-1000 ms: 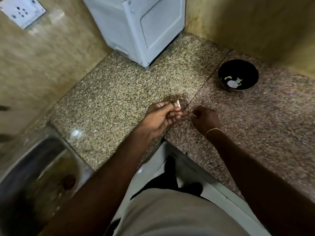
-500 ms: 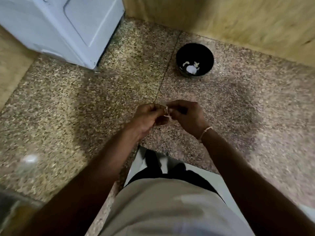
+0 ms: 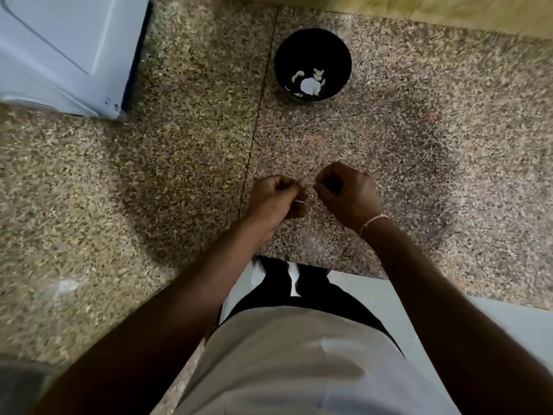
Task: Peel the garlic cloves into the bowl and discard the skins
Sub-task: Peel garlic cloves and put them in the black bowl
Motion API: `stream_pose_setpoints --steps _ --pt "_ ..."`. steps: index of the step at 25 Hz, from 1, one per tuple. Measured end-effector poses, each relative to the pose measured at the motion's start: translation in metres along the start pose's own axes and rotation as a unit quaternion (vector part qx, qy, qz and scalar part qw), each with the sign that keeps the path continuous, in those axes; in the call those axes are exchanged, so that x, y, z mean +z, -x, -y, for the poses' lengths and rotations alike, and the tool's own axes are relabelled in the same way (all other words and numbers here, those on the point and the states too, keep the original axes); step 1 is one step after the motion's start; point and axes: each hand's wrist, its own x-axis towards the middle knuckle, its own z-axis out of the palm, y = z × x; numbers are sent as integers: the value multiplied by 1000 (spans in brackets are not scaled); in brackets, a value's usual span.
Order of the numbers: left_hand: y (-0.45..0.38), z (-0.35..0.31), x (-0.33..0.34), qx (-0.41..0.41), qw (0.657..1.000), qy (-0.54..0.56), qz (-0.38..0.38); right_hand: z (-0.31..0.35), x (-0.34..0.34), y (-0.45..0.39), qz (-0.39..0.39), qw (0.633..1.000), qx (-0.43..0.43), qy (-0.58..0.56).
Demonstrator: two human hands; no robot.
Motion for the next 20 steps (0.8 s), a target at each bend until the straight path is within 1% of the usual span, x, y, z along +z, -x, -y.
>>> stream_pose_setpoints --steps 1,2,4,7,9,12,13,15,18,20 --pt "-1 5 3 -5 1000 -17 -8 -2 -1 -2 11 998 -35 51" --pt "-3 11 6 -9 999 -42 -14 -6 -1 -4 22 995 -55 77" --pt "-6 17 11 -16 993 -109 -38 -11 -1 -7 33 993 -71 89" --pt "-11 21 21 -24 984 -162 -75 -18 4 -8 31 991 -87 97" --pt "-12 23 26 -33 977 -194 -86 -23 6 -8 20 990 -93 106" --pt "-14 27 29 -5 951 -290 -104 -25 13 -7 10 989 -87 117" --pt "-14 26 30 -2 947 -300 -113 -25 15 -7 12 989 -82 120" --pt "-16 24 30 -5 950 -289 -120 -25 16 -8 13 989 -79 123" --pt "-20 21 31 -23 966 -235 -105 -23 14 -9 20 990 -74 120" --pt "-21 20 31 -35 971 -213 -100 -22 13 -9 26 989 -72 123"
